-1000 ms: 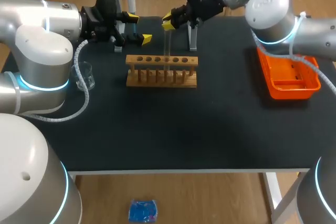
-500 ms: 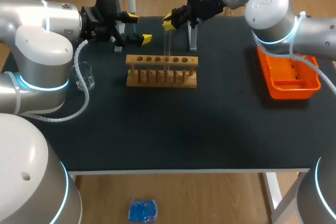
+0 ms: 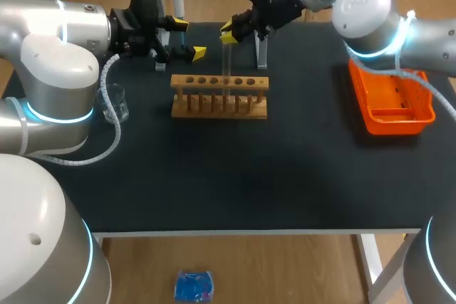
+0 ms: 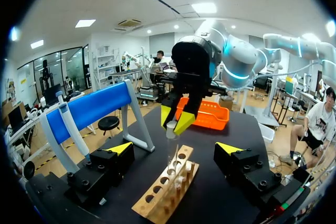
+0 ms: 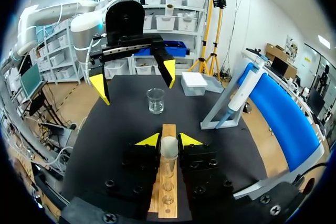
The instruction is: Invert the test tube, pick up the pipette, mount the tip to pipette, aspirate from beaker and dispense into the tube, eject the tip, return the pipette, and cap with the stopper.
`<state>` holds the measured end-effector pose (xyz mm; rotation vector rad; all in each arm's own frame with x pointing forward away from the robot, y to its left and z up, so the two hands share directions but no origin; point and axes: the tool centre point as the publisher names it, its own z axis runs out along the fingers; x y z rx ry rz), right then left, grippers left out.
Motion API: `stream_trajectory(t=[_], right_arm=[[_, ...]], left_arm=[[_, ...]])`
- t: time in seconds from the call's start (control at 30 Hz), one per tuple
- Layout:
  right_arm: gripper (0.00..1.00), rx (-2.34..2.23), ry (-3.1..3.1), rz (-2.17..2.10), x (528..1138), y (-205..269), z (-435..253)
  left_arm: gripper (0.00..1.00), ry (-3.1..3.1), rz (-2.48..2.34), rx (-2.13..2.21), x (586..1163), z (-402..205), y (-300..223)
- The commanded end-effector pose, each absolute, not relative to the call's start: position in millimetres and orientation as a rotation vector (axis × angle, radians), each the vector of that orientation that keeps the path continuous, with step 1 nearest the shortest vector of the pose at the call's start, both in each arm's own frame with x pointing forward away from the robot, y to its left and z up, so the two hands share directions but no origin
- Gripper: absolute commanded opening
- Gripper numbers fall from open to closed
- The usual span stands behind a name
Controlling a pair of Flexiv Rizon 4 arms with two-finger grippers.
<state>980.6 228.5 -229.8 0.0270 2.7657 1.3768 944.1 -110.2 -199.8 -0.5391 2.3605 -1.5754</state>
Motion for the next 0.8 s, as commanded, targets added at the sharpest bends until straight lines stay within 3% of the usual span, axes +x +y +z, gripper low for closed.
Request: stream_trajectory(t=[0.03, 0.8], right_arm=[[0.0, 0.025, 2.782, 1.362, 980.8, 228.3, -240.6], [0.0, -0.037, 2.688, 1.381, 982.7, 232.6, -213.0]], left_arm=[[1.0, 2.363, -1.575, -0.539, 944.4, -199.6, -109.9], [1.0, 2.363, -1.575, -0.539, 944.4, -199.6, -109.9]])
